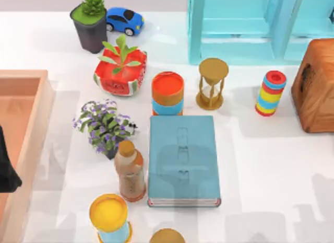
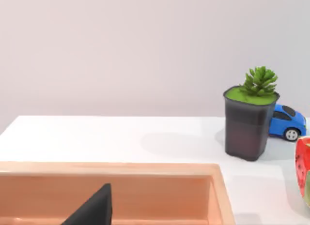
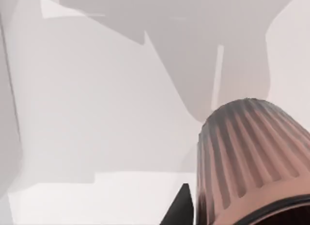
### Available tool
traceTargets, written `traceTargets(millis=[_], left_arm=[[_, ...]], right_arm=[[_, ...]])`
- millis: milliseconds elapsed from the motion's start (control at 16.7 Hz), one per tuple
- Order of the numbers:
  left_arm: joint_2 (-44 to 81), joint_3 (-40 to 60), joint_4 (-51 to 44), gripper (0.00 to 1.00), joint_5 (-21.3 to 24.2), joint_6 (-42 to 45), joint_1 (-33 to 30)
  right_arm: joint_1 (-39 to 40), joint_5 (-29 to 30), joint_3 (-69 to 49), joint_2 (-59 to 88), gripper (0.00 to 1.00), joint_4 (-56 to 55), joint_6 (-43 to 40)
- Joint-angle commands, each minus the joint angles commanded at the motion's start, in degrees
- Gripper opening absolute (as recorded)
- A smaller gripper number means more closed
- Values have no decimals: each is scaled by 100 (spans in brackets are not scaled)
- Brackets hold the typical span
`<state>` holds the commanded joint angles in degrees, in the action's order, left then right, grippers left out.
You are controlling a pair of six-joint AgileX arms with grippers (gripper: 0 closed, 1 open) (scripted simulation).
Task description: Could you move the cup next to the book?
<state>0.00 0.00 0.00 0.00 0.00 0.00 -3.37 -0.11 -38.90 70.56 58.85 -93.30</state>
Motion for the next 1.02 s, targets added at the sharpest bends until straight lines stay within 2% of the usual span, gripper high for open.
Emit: traceTargets(millis=[240, 660, 840, 1020], left_arm=[[0, 0, 0, 100, 0, 0, 0], [0, 0, 0, 100, 0, 0, 0], [0, 0, 0, 100, 0, 0, 0], [0, 0, 0, 100, 0, 0, 0]], right_arm=[[-9, 7, -474, -233, 0, 646, 10], [111, 11, -582, -122, 0, 688, 194], [543, 27, -988, 207, 0, 813, 914], [1163, 46, -1578, 670, 0, 969, 2176]])
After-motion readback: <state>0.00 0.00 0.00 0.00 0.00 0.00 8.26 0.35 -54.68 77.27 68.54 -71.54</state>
